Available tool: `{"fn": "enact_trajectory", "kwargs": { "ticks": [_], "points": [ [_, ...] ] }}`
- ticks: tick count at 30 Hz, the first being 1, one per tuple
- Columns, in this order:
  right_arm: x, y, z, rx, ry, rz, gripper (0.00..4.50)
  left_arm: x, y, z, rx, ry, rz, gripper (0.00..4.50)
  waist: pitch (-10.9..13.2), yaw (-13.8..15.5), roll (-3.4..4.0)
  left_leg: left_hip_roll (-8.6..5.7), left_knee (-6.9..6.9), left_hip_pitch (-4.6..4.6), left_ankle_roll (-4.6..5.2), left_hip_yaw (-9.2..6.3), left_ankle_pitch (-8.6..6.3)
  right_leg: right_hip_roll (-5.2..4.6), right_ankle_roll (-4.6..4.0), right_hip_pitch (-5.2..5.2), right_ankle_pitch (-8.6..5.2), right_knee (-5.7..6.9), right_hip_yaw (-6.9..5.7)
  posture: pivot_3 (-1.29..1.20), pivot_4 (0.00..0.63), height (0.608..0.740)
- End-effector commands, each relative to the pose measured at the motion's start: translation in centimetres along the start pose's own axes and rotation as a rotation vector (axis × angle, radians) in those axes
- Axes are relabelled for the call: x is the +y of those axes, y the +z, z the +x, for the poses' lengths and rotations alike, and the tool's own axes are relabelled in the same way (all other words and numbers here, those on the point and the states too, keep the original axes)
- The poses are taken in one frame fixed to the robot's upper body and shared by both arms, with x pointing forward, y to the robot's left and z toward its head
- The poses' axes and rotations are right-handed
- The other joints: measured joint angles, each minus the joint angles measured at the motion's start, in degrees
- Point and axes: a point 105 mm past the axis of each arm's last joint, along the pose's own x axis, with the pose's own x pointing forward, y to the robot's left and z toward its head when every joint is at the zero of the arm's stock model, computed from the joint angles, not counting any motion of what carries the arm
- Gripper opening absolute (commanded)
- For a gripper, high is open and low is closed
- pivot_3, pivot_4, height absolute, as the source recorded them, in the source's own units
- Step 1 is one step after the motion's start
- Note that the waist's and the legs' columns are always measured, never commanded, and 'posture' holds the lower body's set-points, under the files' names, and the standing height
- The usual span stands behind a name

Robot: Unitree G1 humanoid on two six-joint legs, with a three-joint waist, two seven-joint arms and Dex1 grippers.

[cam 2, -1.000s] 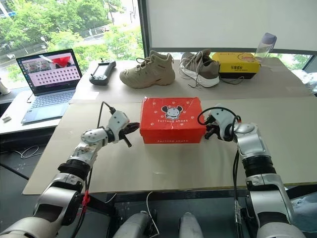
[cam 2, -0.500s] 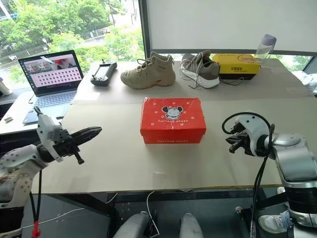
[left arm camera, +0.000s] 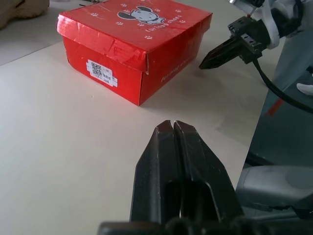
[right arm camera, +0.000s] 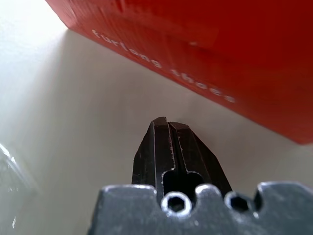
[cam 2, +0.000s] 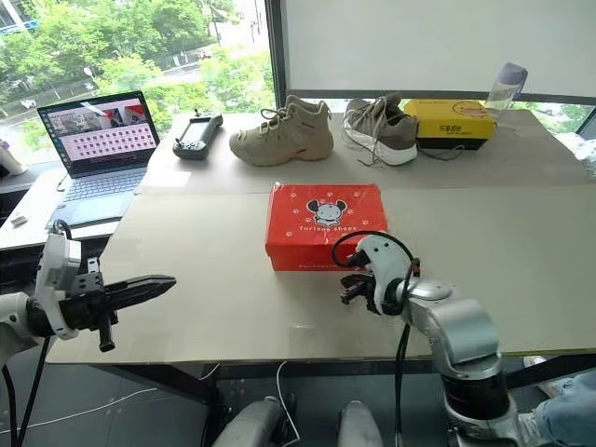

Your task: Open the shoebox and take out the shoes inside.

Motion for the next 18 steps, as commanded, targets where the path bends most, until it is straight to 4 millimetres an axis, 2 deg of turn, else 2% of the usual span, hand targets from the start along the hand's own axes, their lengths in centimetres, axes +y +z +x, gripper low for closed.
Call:
{"fn": "enact_trajectory", "kwargs": {
  "ticks": [1,4,8,11,14,18],
  "points": [
    [-0.8,1.3,0.3,-0.098,-0.071,0.048,0.03,0.3,0.9,0.7,-0.071,-0.027,0.062,0.07,0.0,0.0,0.0,-0.01,-0.01,0.0,0.0,0.0,0.0,0.02,-0.1,-0.01,0.07,0.0,-0.07,0.0,0.15,0.732],
    [-0.7,1.2,1.0,-0.117,-0.087,0.092,0.03,0.1,0.4,1.4,-0.079,-0.076,0.072,0.07,-0.02,-0.28,-0.03,0.0,-0.01,0.03,0.0,0.0,0.0,0.12,-0.04,0.02,0.12,-0.01,-0.19,0.0,0.15,0.732],
    [-0.1,1.1,1.7,-0.141,-0.078,0.145,0.03,-0.5,-0.1,2.7,-0.073,-0.235,0.144,0.07,-0.02,-0.44,-0.03,0.0,-0.02,0.1,0.0,0.03,0.01,0.2,0.02,0.02,0.15,-0.01,-0.18,0.0,0.15,0.732],
    [-0.2,1.2,1.8,-0.141,-0.084,0.14,0.03,0.2,-0.3,3.0,-0.077,-0.269,0.104,0.07,-0.02,-0.39,-0.02,0.01,-0.05,0.17,-0.01,0.03,0.01,0.29,0.02,0.07,0.15,0.0,-0.22,0.0,0.15,0.732],
    [-0.2,1.8,1.9,-0.162,-0.083,0.134,0.03,1.0,-1.9,3.3,-0.052,-0.285,0.089,0.07,-0.02,-0.4,-0.02,-0.01,-0.05,0.19,0.0,0.03,0.01,0.34,0.13,0.08,0.08,-0.01,-0.21,0.0,0.15,0.732],
    [0.1,2.9,1.6,-0.201,-0.07,0.145,0.03,1.7,-2.9,4.1,-0.047,-0.292,0.088,0.07,-0.02,-0.64,-0.03,0.02,-0.06,0.2,-0.01,0.03,0.02,0.41,0.02,0.05,0.2,-0.01,-0.17,0.0,0.15,0.732]
  ]
}}
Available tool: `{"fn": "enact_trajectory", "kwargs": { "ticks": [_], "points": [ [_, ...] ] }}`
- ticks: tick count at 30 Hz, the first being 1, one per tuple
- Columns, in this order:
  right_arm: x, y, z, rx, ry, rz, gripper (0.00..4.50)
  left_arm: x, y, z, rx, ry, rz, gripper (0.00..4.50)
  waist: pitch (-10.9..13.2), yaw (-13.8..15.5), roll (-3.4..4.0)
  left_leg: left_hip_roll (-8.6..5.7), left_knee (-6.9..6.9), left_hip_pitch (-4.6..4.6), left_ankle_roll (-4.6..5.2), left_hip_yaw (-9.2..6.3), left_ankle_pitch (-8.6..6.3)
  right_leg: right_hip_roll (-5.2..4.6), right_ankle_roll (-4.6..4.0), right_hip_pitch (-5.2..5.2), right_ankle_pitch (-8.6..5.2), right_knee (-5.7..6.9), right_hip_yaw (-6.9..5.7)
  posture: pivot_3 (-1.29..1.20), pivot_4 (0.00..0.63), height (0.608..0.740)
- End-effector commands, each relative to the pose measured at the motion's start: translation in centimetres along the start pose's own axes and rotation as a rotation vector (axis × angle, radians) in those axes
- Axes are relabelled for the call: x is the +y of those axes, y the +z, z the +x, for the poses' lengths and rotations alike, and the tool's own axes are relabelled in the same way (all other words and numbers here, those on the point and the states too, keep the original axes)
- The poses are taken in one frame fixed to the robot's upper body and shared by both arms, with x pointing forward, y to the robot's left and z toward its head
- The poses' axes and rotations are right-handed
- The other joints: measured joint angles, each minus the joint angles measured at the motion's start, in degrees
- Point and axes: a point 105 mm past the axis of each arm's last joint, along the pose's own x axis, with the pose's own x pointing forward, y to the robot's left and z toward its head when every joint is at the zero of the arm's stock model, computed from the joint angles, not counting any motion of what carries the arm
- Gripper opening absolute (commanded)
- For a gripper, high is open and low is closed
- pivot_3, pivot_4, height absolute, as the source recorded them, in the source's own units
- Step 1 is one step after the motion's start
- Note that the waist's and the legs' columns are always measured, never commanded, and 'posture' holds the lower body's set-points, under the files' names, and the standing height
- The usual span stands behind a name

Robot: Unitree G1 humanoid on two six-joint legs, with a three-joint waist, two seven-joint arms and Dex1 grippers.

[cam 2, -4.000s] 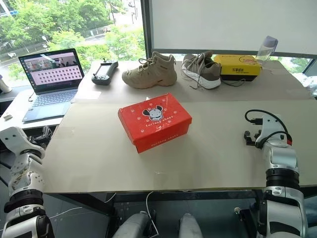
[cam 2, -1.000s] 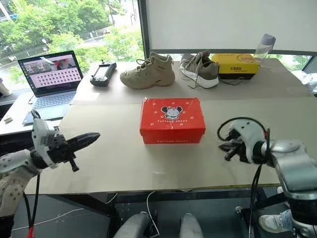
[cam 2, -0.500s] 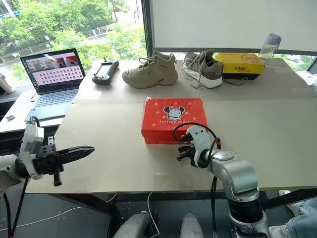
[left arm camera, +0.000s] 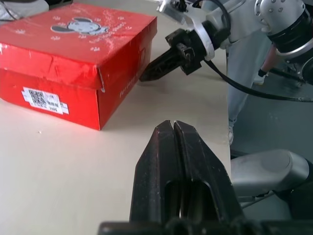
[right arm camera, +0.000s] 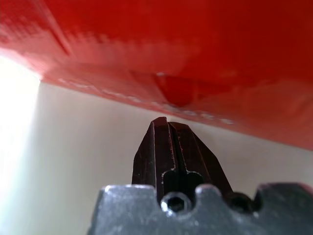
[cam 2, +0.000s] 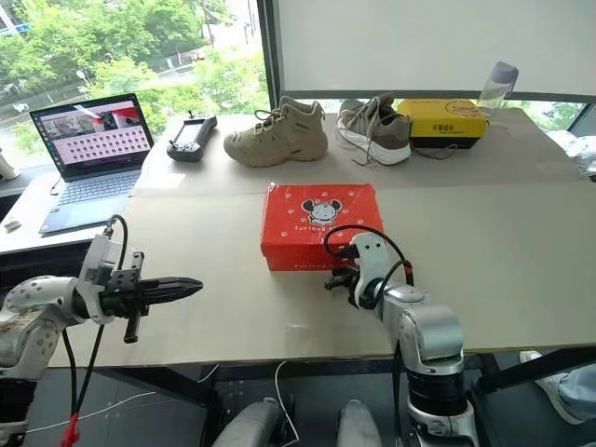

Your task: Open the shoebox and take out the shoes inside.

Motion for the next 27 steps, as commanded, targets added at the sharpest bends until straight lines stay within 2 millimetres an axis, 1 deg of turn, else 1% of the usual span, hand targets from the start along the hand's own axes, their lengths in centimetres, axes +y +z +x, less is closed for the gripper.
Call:
{"fn": "enact_trajectory", "kwargs": {
  "ticks": [1,5,11,15,17,20,23,27],
  "points": [
    [1.0,2.6,-0.5,-0.107,0.039,-0.007,0.03,0.5,-0.3,0.4,0.006,-0.015,0.042,0.07,0.0,-0.04,0.0,0.02,0.0,0.01,0.0,0.0,0.0,0.01,0.01,0.01,0.0,0.0,0.01,0.0,0.15,0.732],
    [1.5,3.4,-0.6,-0.134,0.055,-0.007,0.03,0.8,-0.3,0.9,-0.005,-0.016,0.05,0.07,0.0,-0.13,0.0,0.02,-0.02,0.01,0.0,-0.01,0.0,0.0,0.02,-0.01,0.0,0.01,0.03,0.0,0.15,0.732],
    [2.7,4.8,-0.6,-0.195,0.119,0.016,0.03,1.4,0.4,1.1,-0.054,0.023,0.055,0.07,0.0,-0.04,0.0,0.02,-0.01,0.0,0.0,-0.02,0.0,0.02,0.32,-0.01,0.17,0.0,0.0,0.0,0.15,0.732],
    [2.7,5.3,-0.6,-0.218,0.118,0.019,0.03,1.5,0.4,1.0,-0.055,0.044,0.064,0.07,0.0,-0.26,0.0,0.02,-0.01,0.01,0.0,-0.03,0.0,0.04,0.32,-0.01,0.17,0.01,0.01,0.0,0.15,0.732],
    [2.9,6.1,-0.6,-0.248,0.133,0.028,0.03,1.6,0.6,1.0,-0.067,0.062,0.071,0.07,0.0,-0.25,0.0,0.01,-0.01,0.01,0.0,-0.03,0.0,0.03,0.32,-0.01,0.17,0.0,0.01,0.0,0.15,0.732],
    [3.7,7.7,-1.0,-0.305,0.184,0.032,0.03,1.5,0.8,0.9,-0.079,0.085,0.077,0.07,0.0,-0.49,0.0,0.01,-0.01,0.01,0.0,-0.03,0.0,0.04,0.33,-0.02,0.17,0.0,0.02,0.0,0.15,0.732],
    [4.1,8.3,-1.1,-0.32,0.2,0.016,0.03,1.3,0.9,0.7,-0.087,0.103,0.076,0.07,0.0,-0.78,0.0,0.02,-0.02,0.01,0.0,-0.04,0.0,0.04,0.33,-0.01,0.18,0.0,0.02,0.0,0.15,0.732],
    [4.0,9.2,-1.0,-0.339,0.202,0.004,0.03,1.3,0.9,0.5,-0.11,0.145,0.076,0.07,0.0,-0.95,0.0,0.01,-0.02,0.01,0.0,-0.05,0.0,0.03,0.23,-0.02,0.24,0.0,0.0,0.0,0.15,0.732]
  ]
}}
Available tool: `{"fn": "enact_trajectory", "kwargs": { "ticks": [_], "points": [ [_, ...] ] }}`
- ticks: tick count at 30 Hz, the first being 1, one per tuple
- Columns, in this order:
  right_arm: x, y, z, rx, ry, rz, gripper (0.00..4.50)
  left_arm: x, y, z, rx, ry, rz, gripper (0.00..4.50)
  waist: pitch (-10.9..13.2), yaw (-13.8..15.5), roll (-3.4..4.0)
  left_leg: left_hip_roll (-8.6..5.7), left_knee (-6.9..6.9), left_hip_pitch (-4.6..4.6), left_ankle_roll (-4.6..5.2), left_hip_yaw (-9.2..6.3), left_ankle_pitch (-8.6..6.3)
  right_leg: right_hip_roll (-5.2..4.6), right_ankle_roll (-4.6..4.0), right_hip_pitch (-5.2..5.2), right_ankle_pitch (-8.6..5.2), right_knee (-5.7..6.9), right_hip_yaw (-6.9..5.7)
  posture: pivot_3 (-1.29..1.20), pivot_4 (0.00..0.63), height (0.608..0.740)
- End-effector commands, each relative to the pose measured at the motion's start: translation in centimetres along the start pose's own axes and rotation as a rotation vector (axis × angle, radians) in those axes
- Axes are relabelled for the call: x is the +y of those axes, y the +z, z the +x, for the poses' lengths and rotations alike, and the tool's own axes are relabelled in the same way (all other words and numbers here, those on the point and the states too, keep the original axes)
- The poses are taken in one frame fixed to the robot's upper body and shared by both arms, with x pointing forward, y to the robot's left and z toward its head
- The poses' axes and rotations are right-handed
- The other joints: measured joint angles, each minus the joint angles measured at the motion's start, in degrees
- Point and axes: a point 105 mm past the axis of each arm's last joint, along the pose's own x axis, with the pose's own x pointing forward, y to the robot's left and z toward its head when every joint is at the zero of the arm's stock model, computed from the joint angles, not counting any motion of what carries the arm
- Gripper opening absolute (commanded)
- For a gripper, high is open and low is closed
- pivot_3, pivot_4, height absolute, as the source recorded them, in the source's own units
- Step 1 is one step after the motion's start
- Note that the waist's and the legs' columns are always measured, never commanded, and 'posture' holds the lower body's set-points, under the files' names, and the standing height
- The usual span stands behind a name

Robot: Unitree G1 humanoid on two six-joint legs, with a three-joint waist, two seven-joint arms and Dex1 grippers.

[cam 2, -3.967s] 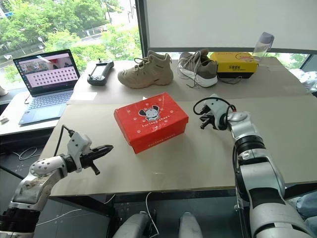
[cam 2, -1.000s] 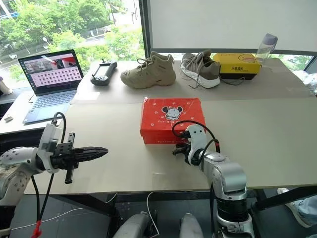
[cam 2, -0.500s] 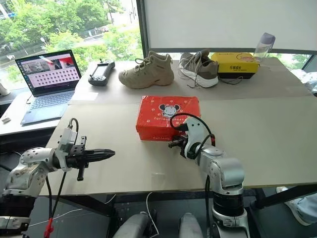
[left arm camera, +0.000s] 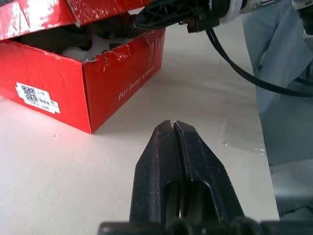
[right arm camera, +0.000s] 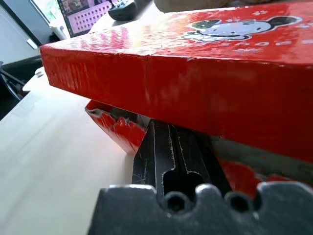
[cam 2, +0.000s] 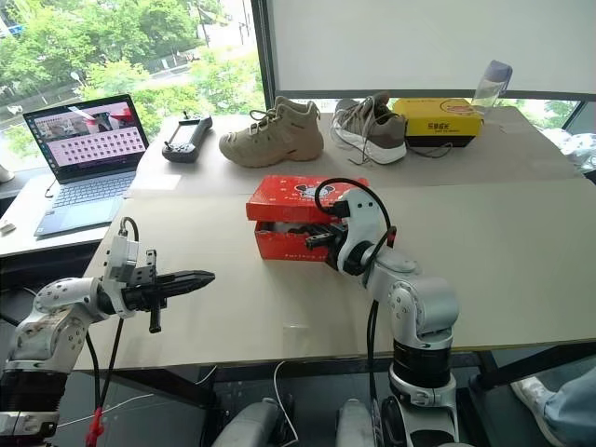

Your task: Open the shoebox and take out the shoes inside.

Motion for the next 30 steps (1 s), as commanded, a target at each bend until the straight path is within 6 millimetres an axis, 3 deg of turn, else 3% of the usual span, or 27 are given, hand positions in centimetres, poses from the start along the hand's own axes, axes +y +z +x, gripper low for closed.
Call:
{"fn": "enact_trajectory", "kwargs": {
  "ticks": [1,13,17,26,30],
  "points": [
    [0.6,2.5,0.0,-0.089,0.031,-0.036,0.03,0.1,1.3,-0.4,-0.061,0.045,0.037,0.07,0.0,-0.04,0.0,0.0,0.0,0.0,0.0,0.0,0.0,0.01,-0.02,0.0,0.01,0.0,0.0,0.0,0.15,0.732],
    [0.7,7.5,0.7,-0.161,0.056,-0.144,0.03,-0.9,1.4,-0.9,-0.132,0.214,0.066,0.07,0.0,-0.31,0.0,0.0,0.0,-0.01,0.0,0.0,0.0,-0.03,-0.03,-0.01,0.03,0.0,-0.01,0.0,0.15,0.732],
    [0.2,9.5,1.8,-0.158,0.053,-0.214,0.03,-1.1,1.9,-1.0,-0.137,0.229,0.078,0.07,0.0,-0.44,0.01,-0.01,-0.01,0.0,0.0,0.0,0.0,-0.04,-0.08,0.02,-0.02,-0.01,-0.01,0.0,0.15,0.732],
    [-3.3,12.2,4.0,-0.117,-0.021,-0.364,0.03,-0.8,3.6,-1.0,-0.158,0.239,0.11,0.07,0.01,-0.29,0.0,-0.03,-0.01,-0.01,0.0,0.01,0.0,0.0,-0.03,0.06,0.04,-0.06,-0.06,0.0,0.15,0.732],
    [-6.6,13.7,6.1,-0.096,-0.198,-0.465,0.03,-0.8,4.3,-0.6,-0.178,0.231,0.112,0.07,0.02,-0.59,0.0,-0.02,-0.01,0.02,-0.01,0.02,0.02,0.1,-0.05,0.28,0.07,-0.05,-0.02,0.0,0.15,0.732]
  ]
}}
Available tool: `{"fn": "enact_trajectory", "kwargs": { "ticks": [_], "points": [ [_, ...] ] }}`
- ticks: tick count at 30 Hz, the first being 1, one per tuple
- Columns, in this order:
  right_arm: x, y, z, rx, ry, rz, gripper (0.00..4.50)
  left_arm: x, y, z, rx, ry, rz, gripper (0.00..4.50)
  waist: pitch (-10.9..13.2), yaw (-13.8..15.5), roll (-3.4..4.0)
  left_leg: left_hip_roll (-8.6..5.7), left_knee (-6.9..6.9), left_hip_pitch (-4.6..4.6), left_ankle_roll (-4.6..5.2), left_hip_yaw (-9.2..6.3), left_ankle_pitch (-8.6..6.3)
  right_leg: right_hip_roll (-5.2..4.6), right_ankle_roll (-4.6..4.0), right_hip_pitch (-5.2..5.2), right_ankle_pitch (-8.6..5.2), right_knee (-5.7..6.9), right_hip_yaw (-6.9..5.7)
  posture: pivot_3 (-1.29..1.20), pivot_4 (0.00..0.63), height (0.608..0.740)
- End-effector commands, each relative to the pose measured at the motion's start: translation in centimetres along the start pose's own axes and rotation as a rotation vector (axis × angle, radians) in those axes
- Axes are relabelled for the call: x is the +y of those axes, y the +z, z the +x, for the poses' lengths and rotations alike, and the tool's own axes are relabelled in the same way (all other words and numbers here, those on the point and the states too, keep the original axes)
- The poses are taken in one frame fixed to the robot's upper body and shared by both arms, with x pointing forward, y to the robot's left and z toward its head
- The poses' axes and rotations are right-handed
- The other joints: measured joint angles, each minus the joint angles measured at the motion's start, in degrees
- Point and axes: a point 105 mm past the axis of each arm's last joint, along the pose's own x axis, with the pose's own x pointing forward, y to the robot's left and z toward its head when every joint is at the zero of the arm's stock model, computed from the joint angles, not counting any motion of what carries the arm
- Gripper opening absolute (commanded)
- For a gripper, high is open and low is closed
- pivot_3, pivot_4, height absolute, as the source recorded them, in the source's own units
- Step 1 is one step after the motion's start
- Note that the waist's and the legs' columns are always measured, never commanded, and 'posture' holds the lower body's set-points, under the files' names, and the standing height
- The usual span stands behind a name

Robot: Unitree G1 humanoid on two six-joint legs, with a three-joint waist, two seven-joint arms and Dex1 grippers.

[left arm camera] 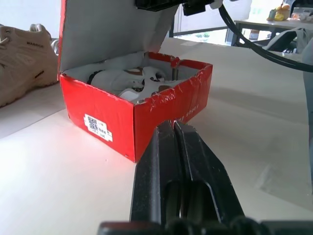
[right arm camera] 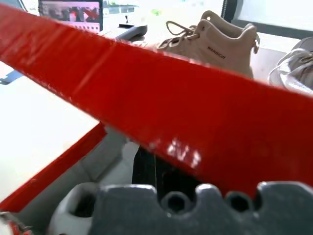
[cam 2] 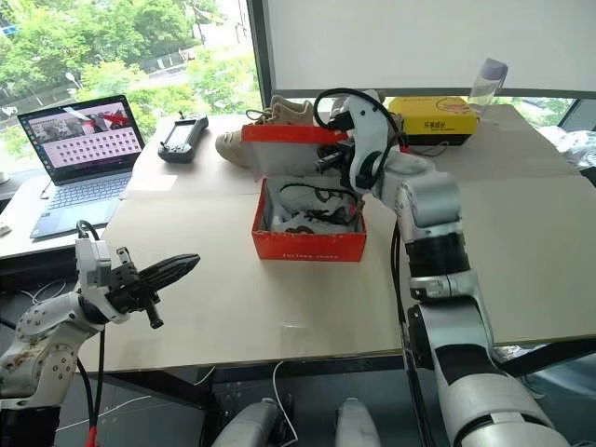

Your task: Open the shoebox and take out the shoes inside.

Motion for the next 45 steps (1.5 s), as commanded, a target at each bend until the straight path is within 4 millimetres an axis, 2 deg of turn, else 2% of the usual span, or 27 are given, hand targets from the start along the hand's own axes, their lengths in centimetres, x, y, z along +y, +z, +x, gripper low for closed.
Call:
{"fn": "enact_trajectory", "kwargs": {
  "ticks": [1,6,11,15,20,25,28,37,38,40,45],
  "points": [
    [-3.1,1.6,1.1,-0.019,-0.152,-0.106,0.03,-0.1,1.7,0.4,-0.036,-0.015,0.035,0.07,0.01,0.06,0.0,0.0,-0.01,0.02,-0.02,0.0,0.01,0.03,-0.04,0.0,0.02,0.0,0.01,0.0,0.15,0.732],
    [-4.7,3.4,1.0,-0.062,-0.184,-0.113,0.03,0.5,3.3,0.9,-0.072,-0.021,0.043,0.07,0.08,0.27,0.01,0.0,-0.04,0.05,-0.07,-0.01,0.04,0.14,-0.07,-0.06,0.03,-0.01,0.01,0.0,0.15,0.732],
    [-5.0,2.6,0.3,-0.046,-0.144,-0.139,0.03,1.1,5.0,1.6,-0.09,-0.034,0.044,0.07,0.08,0.31,0.0,0.0,-0.05,0.05,-0.09,-0.03,0.06,0.31,-0.07,-0.04,0.03,-0.01,0.11,0.0,0.15,0.732],
    [-2.5,0.9,-0.5,-0.035,-0.004,-0.222,0.03,2.0,6.2,1.9,-0.06,-0.072,0.049,0.07,0.09,0.23,-0.01,0.03,-0.06,0.06,-0.09,-0.04,0.06,0.42,-0.07,-0.01,0.02,-0.01,0.17,0.0,0.15,0.732],
    [2.7,-1.0,-2.0,-0.017,0.197,-0.222,0.03,3.9,7.6,2.5,-0.027,-0.062,0.054,0.07,0.11,-0.14,0.01,0.07,-0.07,0.07,-0.09,-0.07,0.07,0.51,-0.1,-0.13,0.0,0.1,0.31,0.0,0.15,0.732],
    [5.9,-2.0,-3.0,0.005,0.27,-0.246,0.03,4.2,8.0,2.8,-0.005,-0.08,0.073,0.07,0.11,-0.08,0.01,0.08,-0.06,0.08,-0.09,-0.07,0.06,0.49,-0.09,-0.15,0.02,0.08,0.35,0.0,0.15,0.732],
    [6.7,-2.0,-2.9,0.008,0.272,-0.248,0.03,4.1,7.8,2.9,0.004,-0.095,0.074,0.07,0.12,0.12,-0.02,0.07,-0.06,0.07,-0.1,-0.07,0.06,0.48,-0.08,-0.14,0.03,0.05,0.36,0.0,0.15,0.732],
    [6.5,-2.2,-0.9,0.033,0.242,-0.229,0.03,4.0,7.2,3.0,0.017,-0.101,0.066,0.07,0.13,0.28,-0.03,0.06,-0.06,0.08,-0.12,-0.07,0.07,0.48,-0.09,-0.16,0.1,0.02,0.36,0.0,0.15,0.732],
    [6.5,-2.3,-0.8,0.041,0.252,-0.237,0.59,4.0,7.1,3.0,0.02,-0.101,0.065,0.0,0.13,0.27,-0.03,0.06,-0.06,0.07,-0.12,-0.07,0.07,0.48,-0.09,-0.15,0.1,0.02,0.36,0.0,0.15,0.732],
    [6.6,-2.5,-0.7,0.061,0.288,-0.27,1.1,3.9,6.9,3.0,0.024,-0.102,0.062,0.0,0.13,0.26,-0.03,0.05,-0.06,0.08,-0.13,-0.07,0.08,0.49,-0.09,-0.15,0.11,0.02,0.36,0.0,0.15,0.732],
    [5.7,-3.8,-1.3,0.182,0.381,-0.346,2.8,3.8,6.6,3.2,0.032,-0.107,0.06,0.0,0.14,0.27,-0.05,0.04,-0.06,0.08,-0.16,-0.07,0.1,0.49,-0.08,-0.12,0.11,0.02,0.35,0.0,0.15,0.732]
  ]
}}
